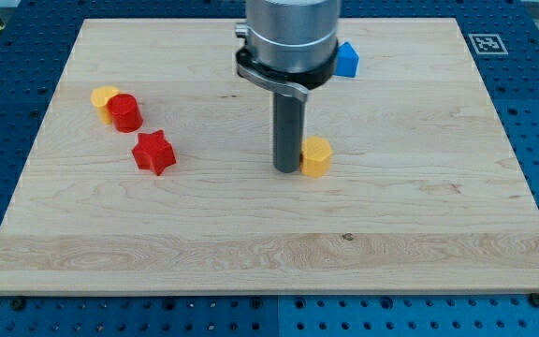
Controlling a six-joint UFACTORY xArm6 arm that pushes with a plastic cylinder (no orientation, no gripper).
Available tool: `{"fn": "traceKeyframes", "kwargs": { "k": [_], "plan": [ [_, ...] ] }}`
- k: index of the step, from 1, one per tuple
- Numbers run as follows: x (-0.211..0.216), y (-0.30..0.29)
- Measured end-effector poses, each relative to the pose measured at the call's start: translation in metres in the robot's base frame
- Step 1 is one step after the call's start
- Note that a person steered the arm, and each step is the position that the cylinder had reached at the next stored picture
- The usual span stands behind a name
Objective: Nudge red circle down a bit
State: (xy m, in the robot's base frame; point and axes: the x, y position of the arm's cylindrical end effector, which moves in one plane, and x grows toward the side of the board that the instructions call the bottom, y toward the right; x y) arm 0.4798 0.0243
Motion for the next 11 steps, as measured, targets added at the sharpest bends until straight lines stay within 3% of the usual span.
{"fn": "traceKeyframes", "kwargs": {
  "k": [2,4,5,6,7,9,11],
  "plan": [
    [0.0,0.051],
    [0.003,0.062],
    [0.009,0.029],
    [-0.024,-0.034],
    [-0.072,-0.062],
    [-0.087,-0.073],
    [-0.125,-0.178]
  ]
}}
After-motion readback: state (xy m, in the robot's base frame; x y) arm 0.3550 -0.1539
